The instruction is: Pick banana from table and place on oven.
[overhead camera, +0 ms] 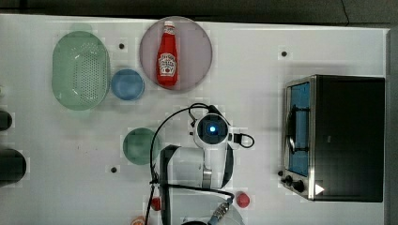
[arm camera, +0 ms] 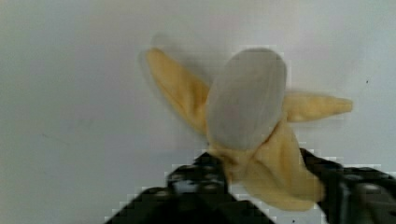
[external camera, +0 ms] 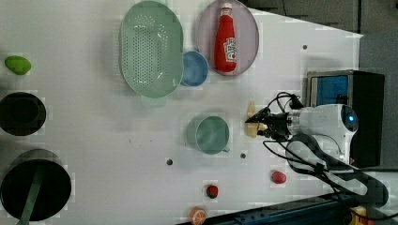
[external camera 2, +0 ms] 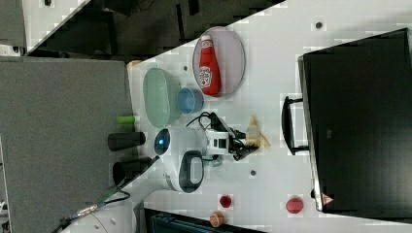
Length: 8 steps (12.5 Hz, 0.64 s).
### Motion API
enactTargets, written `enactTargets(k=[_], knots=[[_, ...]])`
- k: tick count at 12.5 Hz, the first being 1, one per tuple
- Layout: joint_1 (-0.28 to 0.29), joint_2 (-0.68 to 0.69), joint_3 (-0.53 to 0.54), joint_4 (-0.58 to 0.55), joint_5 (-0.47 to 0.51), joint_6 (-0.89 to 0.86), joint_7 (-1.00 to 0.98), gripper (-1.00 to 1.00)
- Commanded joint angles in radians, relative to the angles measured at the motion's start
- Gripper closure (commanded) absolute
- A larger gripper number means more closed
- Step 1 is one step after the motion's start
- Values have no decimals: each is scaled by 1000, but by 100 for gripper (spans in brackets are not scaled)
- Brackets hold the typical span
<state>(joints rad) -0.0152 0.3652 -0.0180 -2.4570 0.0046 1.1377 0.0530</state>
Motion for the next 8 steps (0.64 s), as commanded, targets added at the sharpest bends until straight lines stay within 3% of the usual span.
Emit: enactTargets(k=[1,2,5,8], knots=[[-6,-40,4,9,-12,26,44,51],[-6,-40,4,8,-12,26,44,62],[-6,-62,4,8,-12,24,44,62],[-6,-207,5,16,-12,-69,44,62]])
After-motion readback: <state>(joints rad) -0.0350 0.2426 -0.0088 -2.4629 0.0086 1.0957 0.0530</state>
